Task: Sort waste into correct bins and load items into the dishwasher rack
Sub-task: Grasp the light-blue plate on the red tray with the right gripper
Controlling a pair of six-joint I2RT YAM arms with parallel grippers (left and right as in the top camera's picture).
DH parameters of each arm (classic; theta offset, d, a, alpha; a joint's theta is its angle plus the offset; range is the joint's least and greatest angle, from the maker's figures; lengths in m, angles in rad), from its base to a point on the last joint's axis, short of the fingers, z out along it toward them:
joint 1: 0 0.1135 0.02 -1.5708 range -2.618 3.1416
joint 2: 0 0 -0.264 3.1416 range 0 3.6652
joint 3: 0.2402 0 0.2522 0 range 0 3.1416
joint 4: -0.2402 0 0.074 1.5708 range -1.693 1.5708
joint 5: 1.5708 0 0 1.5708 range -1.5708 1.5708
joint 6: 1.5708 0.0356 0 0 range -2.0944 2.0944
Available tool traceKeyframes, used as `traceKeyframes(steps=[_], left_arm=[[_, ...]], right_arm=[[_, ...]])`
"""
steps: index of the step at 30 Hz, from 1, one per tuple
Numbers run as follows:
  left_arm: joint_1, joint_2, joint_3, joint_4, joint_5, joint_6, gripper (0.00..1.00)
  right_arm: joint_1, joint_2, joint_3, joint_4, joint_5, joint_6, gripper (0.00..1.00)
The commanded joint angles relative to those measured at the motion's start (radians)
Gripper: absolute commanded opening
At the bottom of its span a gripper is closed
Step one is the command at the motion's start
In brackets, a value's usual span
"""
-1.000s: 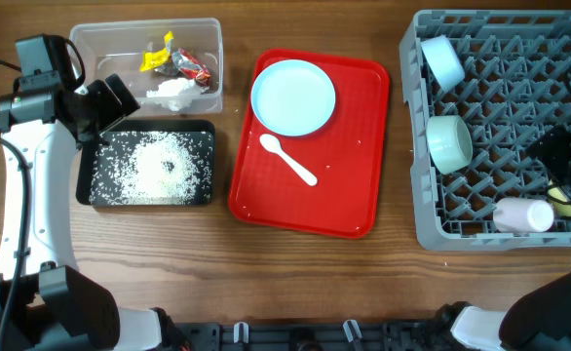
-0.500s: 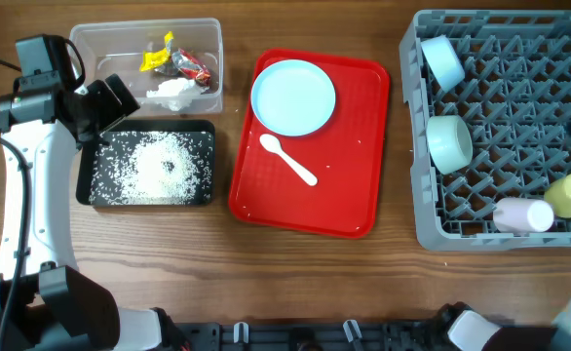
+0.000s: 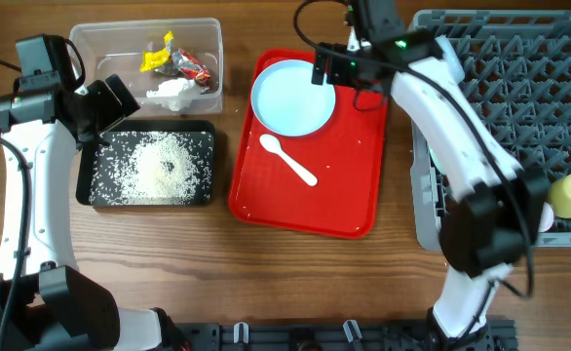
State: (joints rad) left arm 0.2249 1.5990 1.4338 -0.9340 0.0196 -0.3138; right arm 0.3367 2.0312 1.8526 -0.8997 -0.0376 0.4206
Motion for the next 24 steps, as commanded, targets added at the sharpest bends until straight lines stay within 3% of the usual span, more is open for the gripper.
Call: traceKeyframes(steps=[1, 3, 5, 8, 11, 17, 24], left_arm=[[0.004, 0.0, 0.006, 0.002, -0.006, -0.009, 1.0], [0.005, 0.0, 0.006, 0.002, -0.006, -0.009, 1.0], [0.004, 0.0, 0.006, 0.002, -0.006, -0.009, 1.0], [0.004, 0.0, 0.006, 0.002, -0.006, -0.009, 1.0], [0.004, 0.0, 0.006, 0.002, -0.006, -0.009, 1.0], [0.004, 0.0, 0.006, 0.002, -0.006, -0.009, 1.0], [0.005, 0.0, 0.006, 0.002, -0.006, -0.009, 1.0]], right_arm=[[-0.01, 0.159, 0.083, -0.038, 0.012, 0.05, 1.0], [-0.009, 0.223, 0.08, -0.032, -0.083, 0.051, 1.0], [-0.009, 0.279, 0.068, -0.008, -0.114, 0.058, 0.8], [-0.009, 0.327, 0.068, 0.015, -0.109, 0.087, 0.7], [-0.009, 0.335, 0.067, 0.023, -0.057, 0.087, 0.41], [-0.01, 0.335, 0.064, -0.035, 0.115, 0.076, 0.04], [-0.045, 0.283, 0.066, -0.067, 0.144, -0.034, 0.04]])
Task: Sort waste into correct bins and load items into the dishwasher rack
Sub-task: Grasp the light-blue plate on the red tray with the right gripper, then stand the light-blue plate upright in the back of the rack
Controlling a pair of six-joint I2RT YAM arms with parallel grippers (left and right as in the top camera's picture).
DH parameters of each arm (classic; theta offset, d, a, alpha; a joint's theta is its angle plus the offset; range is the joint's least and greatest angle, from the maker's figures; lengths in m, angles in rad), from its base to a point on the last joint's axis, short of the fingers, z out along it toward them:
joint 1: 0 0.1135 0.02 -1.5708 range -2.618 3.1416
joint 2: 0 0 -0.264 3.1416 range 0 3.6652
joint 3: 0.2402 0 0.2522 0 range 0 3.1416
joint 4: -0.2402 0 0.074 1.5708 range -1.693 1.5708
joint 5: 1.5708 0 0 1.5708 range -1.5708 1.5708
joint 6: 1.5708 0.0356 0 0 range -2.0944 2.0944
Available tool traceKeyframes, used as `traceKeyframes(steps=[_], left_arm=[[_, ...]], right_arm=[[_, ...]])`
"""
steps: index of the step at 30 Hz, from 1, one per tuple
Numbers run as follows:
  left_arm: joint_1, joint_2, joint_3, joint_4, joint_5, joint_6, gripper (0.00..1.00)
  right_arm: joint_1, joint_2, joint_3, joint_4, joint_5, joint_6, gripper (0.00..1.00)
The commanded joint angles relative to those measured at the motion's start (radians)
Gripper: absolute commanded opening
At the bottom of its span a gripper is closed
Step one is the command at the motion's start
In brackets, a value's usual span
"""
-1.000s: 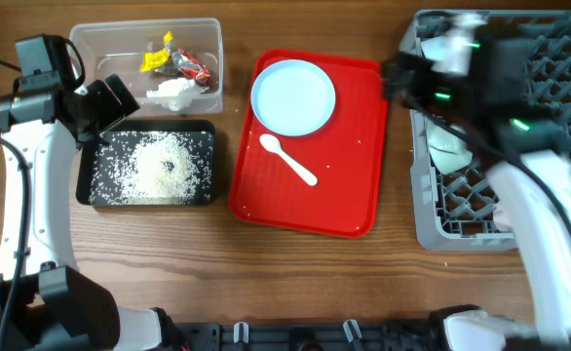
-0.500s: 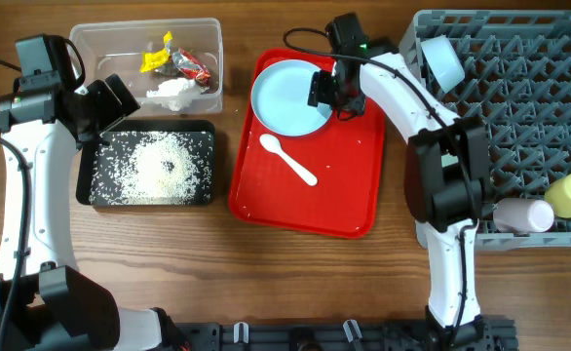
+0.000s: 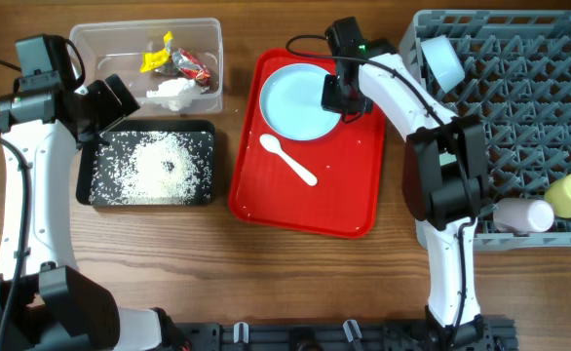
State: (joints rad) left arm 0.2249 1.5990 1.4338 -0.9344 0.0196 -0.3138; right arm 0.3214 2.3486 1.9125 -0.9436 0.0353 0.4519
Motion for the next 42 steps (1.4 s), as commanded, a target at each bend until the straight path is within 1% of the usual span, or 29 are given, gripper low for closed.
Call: traceKeyframes(steps=[1, 6, 9, 10, 15, 16, 18, 23, 25, 27, 30, 33, 34, 42], left_arm=[[0.004, 0.0, 0.006, 0.002, -0.006, -0.009, 1.0], [0.005, 0.0, 0.006, 0.003, -0.006, -0.009, 1.0], [0.004, 0.0, 0.006, 0.002, -0.006, -0.009, 1.0], [0.004, 0.0, 0.006, 0.003, -0.006, -0.009, 1.0], [0.004, 0.0, 0.006, 0.002, -0.006, -0.009, 1.0], [0.004, 0.0, 0.006, 0.003, -0.006, -0.009, 1.0], [0.005, 0.0, 0.006, 0.002, -0.006, -0.009, 1.0], [0.005, 0.0, 0.006, 0.002, -0.006, -0.009, 1.0], [0.004, 0.0, 0.006, 0.002, -0.006, -0.009, 1.0], [0.004, 0.0, 0.006, 0.002, -0.006, -0.009, 1.0], [0.004, 0.0, 0.006, 0.003, -0.006, -0.009, 1.0], [0.004, 0.0, 0.006, 0.003, -0.006, -0.009, 1.0], [0.004, 0.0, 0.006, 0.002, -0.006, -0.009, 1.0], [0.004, 0.0, 0.006, 0.002, -0.006, -0.009, 1.0]], right_arm=[[-0.038, -0.06, 0.006, -0.026, 0.069, -0.09, 0.04], [-0.057, -0.292, 0.006, -0.016, 0.074, -0.263, 0.04], [-0.057, -0.393, 0.006, -0.014, 0.103, -0.345, 0.04], [-0.057, -0.407, 0.006, -0.015, 0.134, -0.349, 0.04], [-0.092, -0.52, 0.006, -0.021, 0.516, -0.344, 0.04], [-0.128, -0.545, 0.006, -0.019, 0.558, -0.343, 0.04], [-0.186, -0.567, 0.006, 0.006, 0.58, -0.337, 0.04], [-0.363, -0.568, 0.006, 0.107, 0.649, -0.364, 0.04], [-0.404, -0.568, 0.006, 0.146, 0.689, -0.422, 0.04], [-0.435, -0.568, 0.006, 0.193, 0.749, -0.528, 0.04], [-0.46, -0.565, 0.006, 0.238, 0.758, -0.611, 0.04], [-0.474, -0.54, 0.005, 0.244, 0.759, -0.641, 0.04], [-0.476, -0.521, 0.006, 0.245, 0.766, -0.673, 0.04], [-0.461, -0.364, 0.005, 0.252, 0.784, -0.713, 0.04]])
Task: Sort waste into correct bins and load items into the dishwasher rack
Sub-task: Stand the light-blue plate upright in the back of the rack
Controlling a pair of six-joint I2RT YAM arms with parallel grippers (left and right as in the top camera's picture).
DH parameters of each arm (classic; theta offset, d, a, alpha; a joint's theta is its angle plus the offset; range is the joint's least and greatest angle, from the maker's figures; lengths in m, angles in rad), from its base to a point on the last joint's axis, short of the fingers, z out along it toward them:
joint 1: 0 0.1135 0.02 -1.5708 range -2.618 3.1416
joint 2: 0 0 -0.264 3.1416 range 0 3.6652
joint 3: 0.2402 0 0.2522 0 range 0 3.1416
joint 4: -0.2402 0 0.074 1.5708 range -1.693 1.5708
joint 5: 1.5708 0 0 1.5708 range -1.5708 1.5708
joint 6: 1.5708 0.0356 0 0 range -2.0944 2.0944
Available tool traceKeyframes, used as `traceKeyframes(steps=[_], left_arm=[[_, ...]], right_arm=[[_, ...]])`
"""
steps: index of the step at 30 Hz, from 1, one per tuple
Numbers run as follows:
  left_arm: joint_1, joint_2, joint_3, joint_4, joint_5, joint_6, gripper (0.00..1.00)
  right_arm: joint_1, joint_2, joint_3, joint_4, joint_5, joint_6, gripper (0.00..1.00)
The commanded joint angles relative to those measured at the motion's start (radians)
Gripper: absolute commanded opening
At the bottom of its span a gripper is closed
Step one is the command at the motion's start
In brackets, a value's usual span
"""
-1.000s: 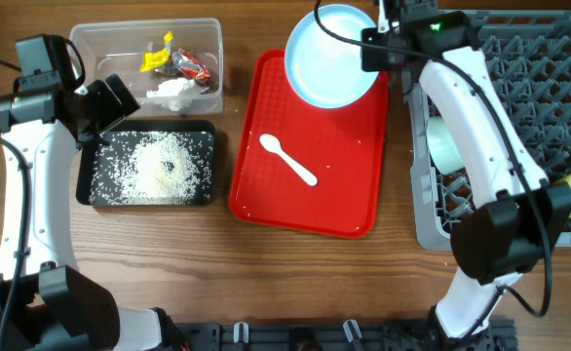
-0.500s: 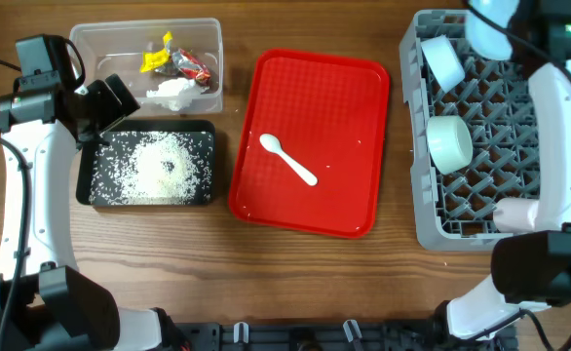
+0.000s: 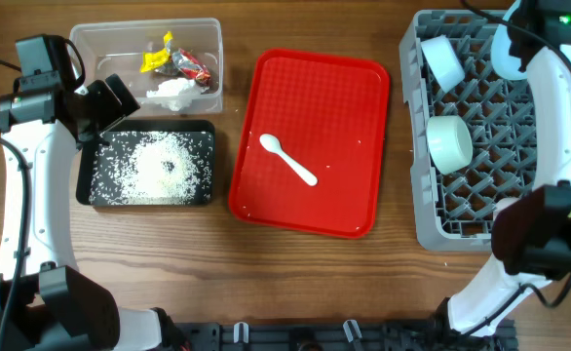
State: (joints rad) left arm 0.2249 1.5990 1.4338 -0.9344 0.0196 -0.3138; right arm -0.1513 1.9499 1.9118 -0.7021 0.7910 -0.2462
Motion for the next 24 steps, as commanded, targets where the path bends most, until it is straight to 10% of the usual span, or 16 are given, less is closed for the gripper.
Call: traceKeyframes(steps=[1, 14, 18, 24], left_arm=[[0.004, 0.0, 0.006, 0.002, -0.006, -0.009, 1.0], [0.004, 0.0, 0.006, 0.003, -0.006, -0.009, 1.0], [0.005, 0.0, 0.006, 0.002, -0.006, -0.009, 1.0], [0.005, 0.0, 0.006, 0.003, -0.006, -0.009, 1.0]], right_arm=[[0.013, 0.047, 0.006, 0.01, 0.027, -0.014, 0.04], [0.051, 0.11, 0.004, -0.021, -0.056, 0.011, 0.08], [0.059, 0.119, 0.004, -0.011, -0.056, 0.013, 0.64], [0.117, 0.084, 0.007, 0.02, -0.048, 0.07, 0.94]])
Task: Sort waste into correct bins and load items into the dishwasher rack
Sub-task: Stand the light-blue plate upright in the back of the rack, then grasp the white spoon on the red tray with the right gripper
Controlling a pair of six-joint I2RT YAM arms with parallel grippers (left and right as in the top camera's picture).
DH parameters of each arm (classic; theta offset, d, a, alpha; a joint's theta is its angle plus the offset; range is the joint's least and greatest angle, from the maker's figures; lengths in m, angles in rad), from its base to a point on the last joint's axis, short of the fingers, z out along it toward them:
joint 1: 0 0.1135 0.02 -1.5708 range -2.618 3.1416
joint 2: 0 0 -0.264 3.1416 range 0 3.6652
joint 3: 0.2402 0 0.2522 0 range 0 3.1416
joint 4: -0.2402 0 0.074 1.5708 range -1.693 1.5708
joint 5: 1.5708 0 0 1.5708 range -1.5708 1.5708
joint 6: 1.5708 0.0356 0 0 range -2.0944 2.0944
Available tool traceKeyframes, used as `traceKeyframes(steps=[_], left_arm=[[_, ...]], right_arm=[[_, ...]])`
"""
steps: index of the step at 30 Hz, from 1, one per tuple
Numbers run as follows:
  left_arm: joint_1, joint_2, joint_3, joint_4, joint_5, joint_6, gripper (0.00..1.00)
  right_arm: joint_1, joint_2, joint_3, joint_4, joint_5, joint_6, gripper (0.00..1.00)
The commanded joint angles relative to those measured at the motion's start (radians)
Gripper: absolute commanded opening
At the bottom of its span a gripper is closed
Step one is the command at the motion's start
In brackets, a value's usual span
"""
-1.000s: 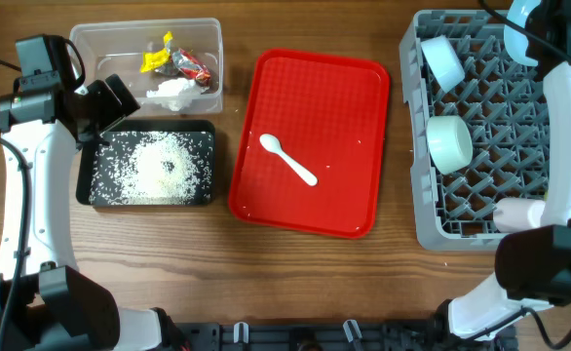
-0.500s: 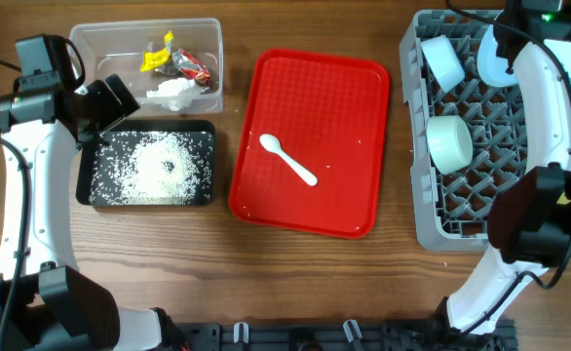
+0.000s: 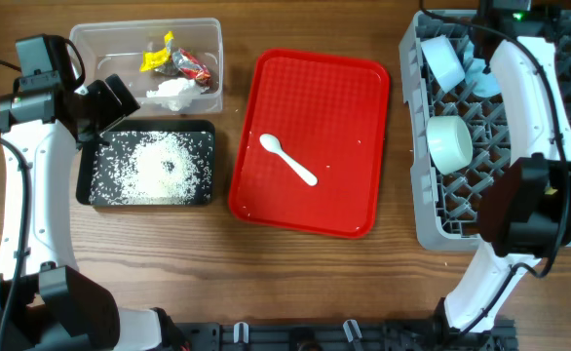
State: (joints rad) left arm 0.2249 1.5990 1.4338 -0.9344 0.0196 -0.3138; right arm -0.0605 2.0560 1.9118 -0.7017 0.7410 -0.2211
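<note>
A white spoon [image 3: 287,159] lies alone on the red tray [image 3: 344,117]. The grey dishwasher rack [image 3: 461,210] at the right holds a white cup [image 3: 442,60] at its back and a white bowl [image 3: 449,141] on its side. A light blue plate [image 3: 479,76] stands on edge in the rack beside the cup, mostly hidden by my right arm. My right gripper [image 3: 487,44] is just above the plate at the rack's back; its jaws are hidden. My left gripper [image 3: 112,97] hovers between the two bins at the left, its jaw gap unclear.
A clear bin [image 3: 91,44] at the back left holds wrappers and crumpled paper. In front of it a black bin [image 3: 203,166] holds scattered rice. My right arm stretches along the rack's right half.
My right gripper has moved left and lower at the back of the rack, and the light blue plate now stands on edge beside the white cup. The left arm has not moved.
The plate lay on the red tray with my right gripper at its edge, first from the right, then on its rim. Later the tray held only the spoon and the plate was up over the rack's back. Now the plate stands in the rack.
</note>
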Motion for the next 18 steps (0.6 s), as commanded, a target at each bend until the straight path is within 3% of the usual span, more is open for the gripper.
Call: traceKeyframes(steps=[1, 6, 11, 15, 18], left_arm=[[0.004, 0.0, 0.006, 0.003, -0.006, -0.009, 1.0], [0.004, 0.0, 0.006, 0.003, -0.006, -0.009, 1.0], [0.005, 0.0, 0.006, 0.003, -0.006, -0.009, 1.0], [0.005, 0.0, 0.006, 0.002, -0.006, -0.009, 1.0], [0.004, 0.0, 0.006, 0.003, -0.006, -0.009, 1.0]], right_arm=[[0.032, -0.041, 0.007, 0.027, 0.002, 0.051, 0.95], [0.058, -0.204, 0.007, 0.025, -0.053, 0.04, 0.99], [0.215, -0.291, 0.007, -0.172, -0.448, -0.01, 0.98], [0.377, -0.256, -0.006, -0.389, -0.871, 0.147, 0.84], [0.5, -0.179, -0.101, -0.452, -0.976, 0.17, 0.74]])
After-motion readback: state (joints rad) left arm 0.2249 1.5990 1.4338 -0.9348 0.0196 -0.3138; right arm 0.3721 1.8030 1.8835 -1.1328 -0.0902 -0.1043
